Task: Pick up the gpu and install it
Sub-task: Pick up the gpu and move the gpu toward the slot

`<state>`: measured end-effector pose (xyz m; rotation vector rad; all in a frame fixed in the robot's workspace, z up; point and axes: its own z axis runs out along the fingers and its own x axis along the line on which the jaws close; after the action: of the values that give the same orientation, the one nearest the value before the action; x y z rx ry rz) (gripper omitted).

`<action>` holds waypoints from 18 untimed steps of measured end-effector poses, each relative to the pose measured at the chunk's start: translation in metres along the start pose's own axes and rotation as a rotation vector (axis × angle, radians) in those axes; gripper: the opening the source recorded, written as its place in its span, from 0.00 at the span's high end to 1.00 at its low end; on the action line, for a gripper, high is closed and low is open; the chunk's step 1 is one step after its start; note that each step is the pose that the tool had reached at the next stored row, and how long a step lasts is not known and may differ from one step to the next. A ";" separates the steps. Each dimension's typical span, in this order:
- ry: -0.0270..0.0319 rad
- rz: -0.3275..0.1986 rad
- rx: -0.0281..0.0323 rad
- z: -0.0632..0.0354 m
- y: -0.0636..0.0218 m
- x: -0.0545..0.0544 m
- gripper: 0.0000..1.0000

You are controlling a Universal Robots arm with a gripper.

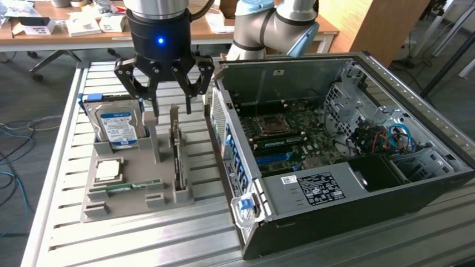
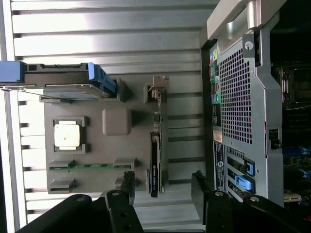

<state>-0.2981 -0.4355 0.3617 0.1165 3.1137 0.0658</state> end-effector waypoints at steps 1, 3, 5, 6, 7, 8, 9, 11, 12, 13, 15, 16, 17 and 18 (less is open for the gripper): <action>0.0000 0.000 0.0000 0.0000 0.0000 0.000 0.41; 0.0000 0.000 0.0000 0.0002 0.0000 0.000 0.41; -0.0002 0.000 -0.0002 0.0012 0.0000 0.000 0.41; -0.0001 0.000 -0.0001 0.0017 -0.0001 0.000 0.41; -0.0001 0.000 0.0000 0.0023 -0.0001 0.000 0.41; 0.0000 0.000 0.0000 0.0030 -0.0001 0.000 0.41; 0.0000 0.000 0.0000 0.0036 -0.0002 0.000 0.41; 0.0002 0.000 0.0001 0.0042 -0.0002 0.000 0.41; 0.0002 0.000 0.0002 0.0042 -0.0002 0.000 0.41; 0.0002 0.000 0.0002 0.0043 -0.0002 0.000 0.41; -0.0001 0.000 -0.0001 0.0049 -0.0002 0.000 0.41; -0.0002 0.000 -0.0002 0.0055 -0.0002 0.000 0.41; -0.0001 0.000 -0.0001 0.0062 -0.0003 0.000 0.41; -0.0001 0.000 -0.0001 0.0070 -0.0003 0.000 0.41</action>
<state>-0.2980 -0.4355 0.3548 0.1165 3.1136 0.0659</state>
